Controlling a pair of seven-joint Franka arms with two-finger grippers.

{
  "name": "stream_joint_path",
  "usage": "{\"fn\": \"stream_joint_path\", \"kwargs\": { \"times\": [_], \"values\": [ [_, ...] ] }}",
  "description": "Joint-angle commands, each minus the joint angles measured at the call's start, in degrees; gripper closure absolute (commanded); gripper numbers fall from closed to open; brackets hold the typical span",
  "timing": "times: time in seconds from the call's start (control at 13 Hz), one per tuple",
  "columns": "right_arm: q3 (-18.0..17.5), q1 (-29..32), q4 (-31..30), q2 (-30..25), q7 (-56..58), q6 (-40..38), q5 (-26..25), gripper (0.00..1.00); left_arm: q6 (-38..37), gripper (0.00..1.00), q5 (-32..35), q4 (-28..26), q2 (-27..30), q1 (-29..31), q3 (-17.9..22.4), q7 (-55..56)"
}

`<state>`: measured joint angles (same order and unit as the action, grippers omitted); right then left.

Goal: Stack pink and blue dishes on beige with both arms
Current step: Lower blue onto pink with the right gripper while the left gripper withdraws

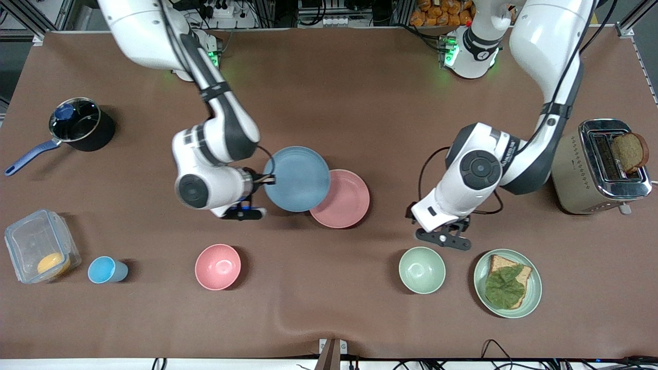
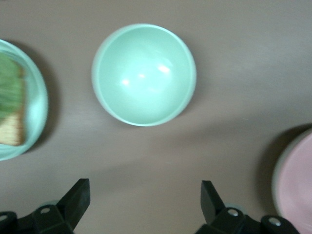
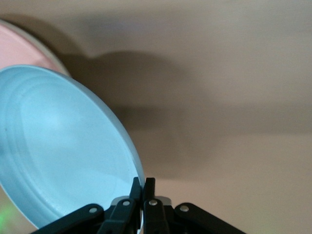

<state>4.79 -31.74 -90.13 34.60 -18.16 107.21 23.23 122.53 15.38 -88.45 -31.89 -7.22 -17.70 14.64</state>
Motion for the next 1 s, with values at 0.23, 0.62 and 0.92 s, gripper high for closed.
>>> {"fn": "stream_joint_path", "kwargs": {
  "times": [0.23,0.62,0.92],
  "values": [
    [0.75,-6.49,7.43,7.05,-7.76,7.04,1.11,1.0,-7.2,0.0,1.06,-1.02,8.23,9.23,-0.85,-2.94],
    [0.75,-5.8,8.4,8.2,-8.38,9.5,4.96,0.68,-21.7,0.0,-6.49,1.08,17.29,11.96,-0.76,-6.28],
    [0.84,-5.62,10.67,7.94,-8.12,9.86,6.21,0.0,-26.37,0.0,-12.64,0.83,25.29,6.97,10.82,-12.53]
  ]
}}
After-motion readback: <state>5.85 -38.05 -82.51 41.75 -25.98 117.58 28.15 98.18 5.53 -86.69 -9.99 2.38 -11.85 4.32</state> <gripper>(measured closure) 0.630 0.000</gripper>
